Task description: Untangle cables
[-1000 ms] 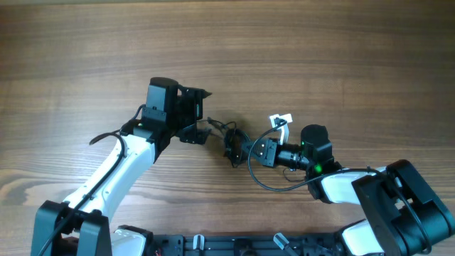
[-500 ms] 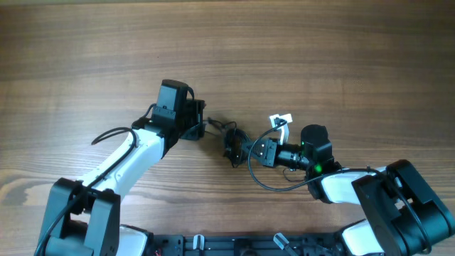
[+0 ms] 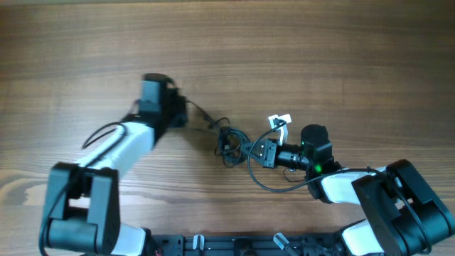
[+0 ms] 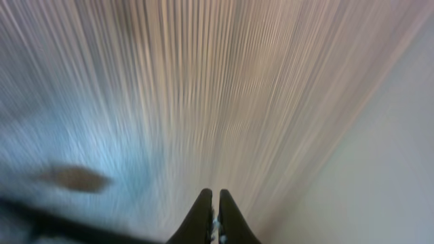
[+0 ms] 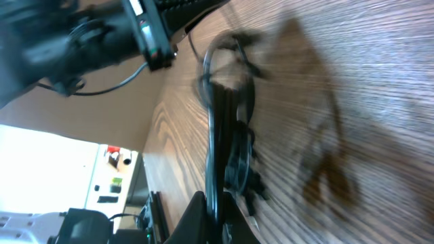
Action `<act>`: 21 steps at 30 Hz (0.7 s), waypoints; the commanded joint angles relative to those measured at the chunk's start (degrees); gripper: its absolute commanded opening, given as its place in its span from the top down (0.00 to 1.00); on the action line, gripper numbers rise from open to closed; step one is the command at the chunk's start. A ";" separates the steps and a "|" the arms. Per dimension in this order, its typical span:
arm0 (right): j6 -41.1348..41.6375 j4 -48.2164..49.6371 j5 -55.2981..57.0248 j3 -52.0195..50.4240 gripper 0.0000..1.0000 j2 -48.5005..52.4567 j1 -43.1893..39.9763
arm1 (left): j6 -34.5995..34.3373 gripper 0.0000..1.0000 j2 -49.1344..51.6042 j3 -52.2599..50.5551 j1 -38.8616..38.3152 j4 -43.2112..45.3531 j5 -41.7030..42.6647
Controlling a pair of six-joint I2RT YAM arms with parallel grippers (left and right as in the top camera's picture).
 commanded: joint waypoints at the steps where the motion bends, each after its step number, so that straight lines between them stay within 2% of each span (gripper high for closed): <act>1: -2.69 0.81 -5.49 -0.07 0.96 0.59 -0.13 | -3.76 0.96 0.42 0.04 13.20 0.15 6.16; 3: -2.67 3.13 -7.08 -0.07 0.96 0.59 -0.13 | -1.86 0.96 0.44 0.04 18.86 -0.04 11.69; 5: -2.25 10.16 -13.05 -0.07 0.96 0.59 -0.13 | 2.10 0.96 0.44 0.04 21.24 -0.09 14.62; 7: 1.36 19.50 -17.49 -0.07 0.96 0.59 -0.13 | 5.46 0.96 0.44 0.04 21.20 -0.07 14.64; 10: 1.53 20.72 -12.44 -0.07 0.96 0.59 -0.13 | 8.87 0.96 0.44 0.04 18.82 0.04 18.73; 13: 2.10 21.27 -11.37 0.98 0.96 0.59 0.17 | 16.87 0.96 0.44 0.04 11.87 6.03 27.78; 15: 2.12 20.87 -11.45 1.62 0.96 0.59 2.32 | 18.34 0.96 0.44 0.04 6.36 13.42 31.30; 18: 1.88 19.91 -11.50 2.78 0.96 0.59 7.58 | 18.40 0.96 0.44 0.04 -3.41 24.79 25.53; 21: -0.57 15.43 -10.60 3.21 0.96 0.59 9.29 | 16.85 0.96 0.44 0.04 -5.31 26.93 21.09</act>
